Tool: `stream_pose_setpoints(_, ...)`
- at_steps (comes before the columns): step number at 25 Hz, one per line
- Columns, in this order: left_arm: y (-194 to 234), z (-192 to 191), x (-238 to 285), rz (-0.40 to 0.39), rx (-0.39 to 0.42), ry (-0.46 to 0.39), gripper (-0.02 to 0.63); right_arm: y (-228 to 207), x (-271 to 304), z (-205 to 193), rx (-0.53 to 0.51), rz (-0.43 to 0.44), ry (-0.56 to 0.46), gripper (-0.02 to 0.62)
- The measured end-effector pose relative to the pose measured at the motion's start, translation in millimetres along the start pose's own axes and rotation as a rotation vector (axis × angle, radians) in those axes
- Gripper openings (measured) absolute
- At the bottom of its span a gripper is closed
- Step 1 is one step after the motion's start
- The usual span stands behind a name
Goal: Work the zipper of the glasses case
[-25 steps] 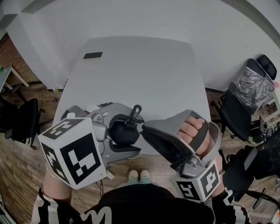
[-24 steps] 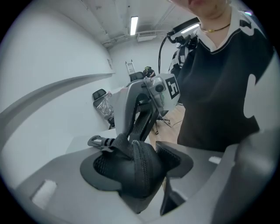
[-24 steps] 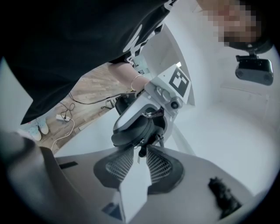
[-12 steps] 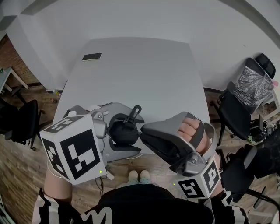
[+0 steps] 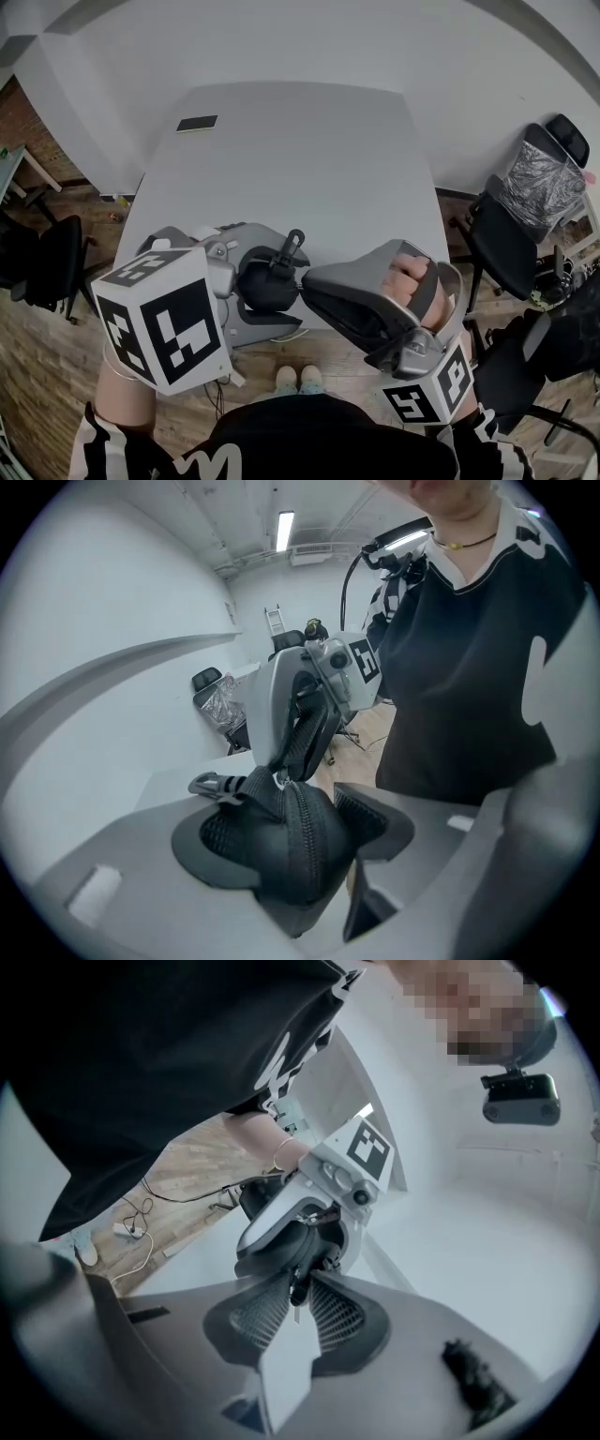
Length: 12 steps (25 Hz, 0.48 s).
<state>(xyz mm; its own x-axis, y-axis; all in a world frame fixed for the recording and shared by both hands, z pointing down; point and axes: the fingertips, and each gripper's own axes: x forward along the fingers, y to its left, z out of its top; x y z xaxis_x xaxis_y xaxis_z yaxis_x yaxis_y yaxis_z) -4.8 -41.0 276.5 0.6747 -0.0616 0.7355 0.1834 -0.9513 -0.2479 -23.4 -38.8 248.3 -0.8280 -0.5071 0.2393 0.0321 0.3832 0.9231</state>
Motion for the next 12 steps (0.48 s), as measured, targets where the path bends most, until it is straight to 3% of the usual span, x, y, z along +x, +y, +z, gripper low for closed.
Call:
stream_pose_setpoints(5,-15.4,0.6,-12.5,-0.012,0.041,-0.024,0.264,2.1,4.2,19.5,-0.073,0.002,-0.029,0.011)
stream_pose_setpoints(8,-16.1,12.8,-14.9,0.006,0.003,-0.162,0.272,-5.6,-0.5,25.6,-0.056,-0.028,-0.055,0.008)
stream_pose_setpoints(12,-4.7,26.4,-14.4,0.095,-0.014,-0.34,0.279,-11.1,-0.9,24.8,-0.029,-0.043,-0.063,0.006)
